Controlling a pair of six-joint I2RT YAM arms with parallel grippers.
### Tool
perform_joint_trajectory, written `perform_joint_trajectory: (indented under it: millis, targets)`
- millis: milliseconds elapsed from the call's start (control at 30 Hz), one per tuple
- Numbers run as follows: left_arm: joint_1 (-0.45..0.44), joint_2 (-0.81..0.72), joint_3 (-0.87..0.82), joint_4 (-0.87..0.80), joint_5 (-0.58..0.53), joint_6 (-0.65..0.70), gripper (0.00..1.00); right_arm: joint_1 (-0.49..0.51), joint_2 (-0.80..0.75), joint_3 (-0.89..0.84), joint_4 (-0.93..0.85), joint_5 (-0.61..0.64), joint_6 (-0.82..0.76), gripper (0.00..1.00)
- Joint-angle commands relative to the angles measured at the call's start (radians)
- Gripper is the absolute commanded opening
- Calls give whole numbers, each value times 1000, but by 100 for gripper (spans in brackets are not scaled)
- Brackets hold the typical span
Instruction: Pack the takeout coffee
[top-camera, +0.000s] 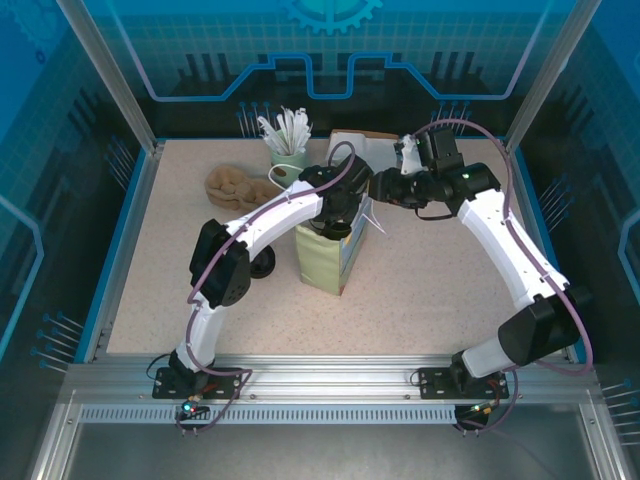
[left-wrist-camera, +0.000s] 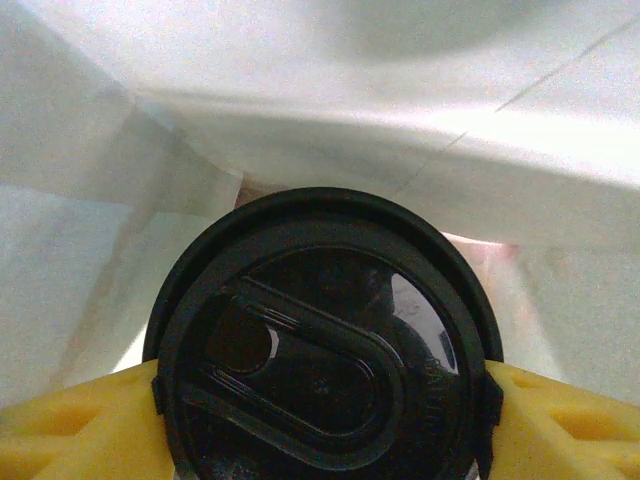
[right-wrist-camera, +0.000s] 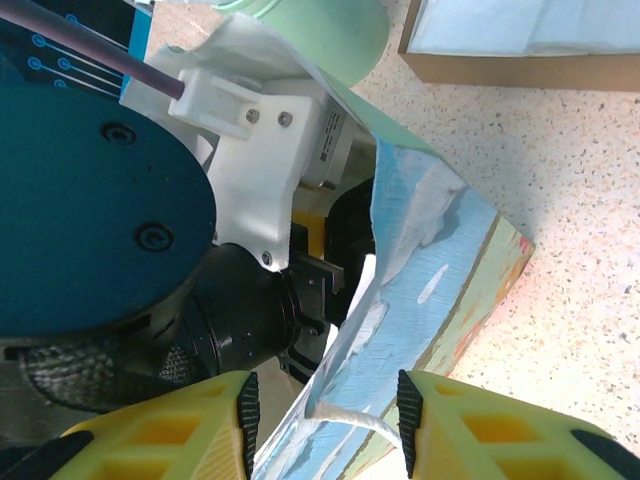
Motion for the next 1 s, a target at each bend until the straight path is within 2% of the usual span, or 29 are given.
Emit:
perform_joint_trajectory:
  millis: [0, 200, 333, 833, 967]
  targets:
    - [-6, 49, 5, -59, 99, -28, 74, 23, 23, 26, -32, 9, 13, 42]
    - [-7, 35, 29, -70, 99, -23, 91, 31, 40, 35, -45, 10, 12, 42]
    - [-7, 36, 48, -89, 83, -16, 97, 31, 46, 37, -58, 11, 6, 42]
    - [-6, 36, 108, -146, 55, -54, 99, 51, 100, 113, -205, 93, -65, 33]
    - [-6, 36, 124, -160, 49, -63, 99, 65, 120, 153, -245, 130, -86, 23]
